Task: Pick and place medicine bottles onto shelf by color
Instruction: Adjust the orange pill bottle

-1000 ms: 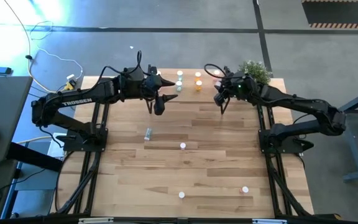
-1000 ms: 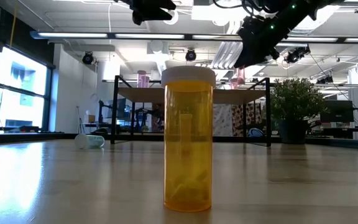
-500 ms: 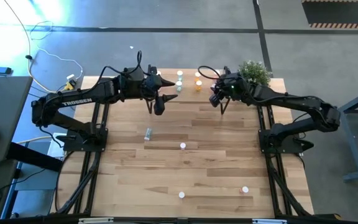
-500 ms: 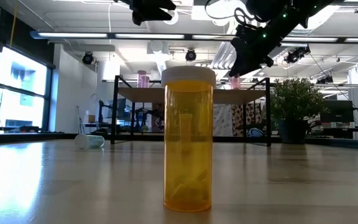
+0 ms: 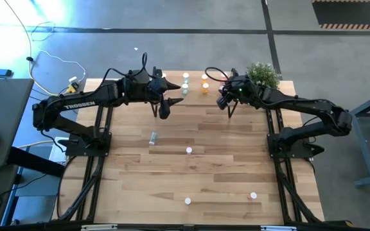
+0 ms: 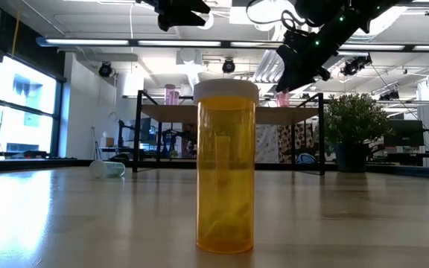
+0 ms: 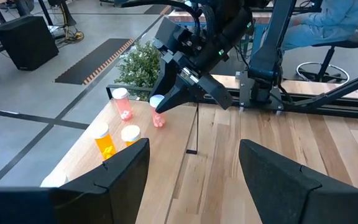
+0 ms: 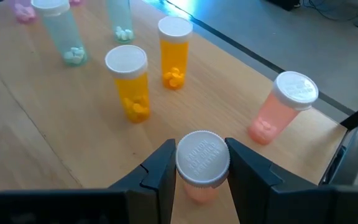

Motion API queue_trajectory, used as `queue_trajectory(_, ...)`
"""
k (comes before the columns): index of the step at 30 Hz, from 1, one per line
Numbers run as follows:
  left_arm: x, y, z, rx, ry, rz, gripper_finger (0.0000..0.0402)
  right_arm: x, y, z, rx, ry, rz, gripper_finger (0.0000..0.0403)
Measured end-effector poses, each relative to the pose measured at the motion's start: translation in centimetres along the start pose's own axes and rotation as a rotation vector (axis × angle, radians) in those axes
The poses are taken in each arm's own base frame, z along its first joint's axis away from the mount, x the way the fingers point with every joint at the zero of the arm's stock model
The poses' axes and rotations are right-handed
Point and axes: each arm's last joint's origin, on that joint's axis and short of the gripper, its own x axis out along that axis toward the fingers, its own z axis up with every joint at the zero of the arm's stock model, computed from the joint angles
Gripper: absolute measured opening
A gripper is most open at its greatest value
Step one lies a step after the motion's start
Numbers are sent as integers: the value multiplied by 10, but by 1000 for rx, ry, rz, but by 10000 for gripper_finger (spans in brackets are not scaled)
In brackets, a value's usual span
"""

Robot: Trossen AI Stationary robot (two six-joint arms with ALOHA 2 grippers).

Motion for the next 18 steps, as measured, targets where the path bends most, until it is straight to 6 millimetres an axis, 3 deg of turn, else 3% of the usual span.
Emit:
queue_trajectory(10, 0, 0, 0, 0, 0, 0, 239, 0, -1, -1, 5, 4, -18, 111)
queue_trajectory(18, 0, 0, 0, 0, 0, 0, 239, 1, -1, -4, 1, 26, -29, 153)
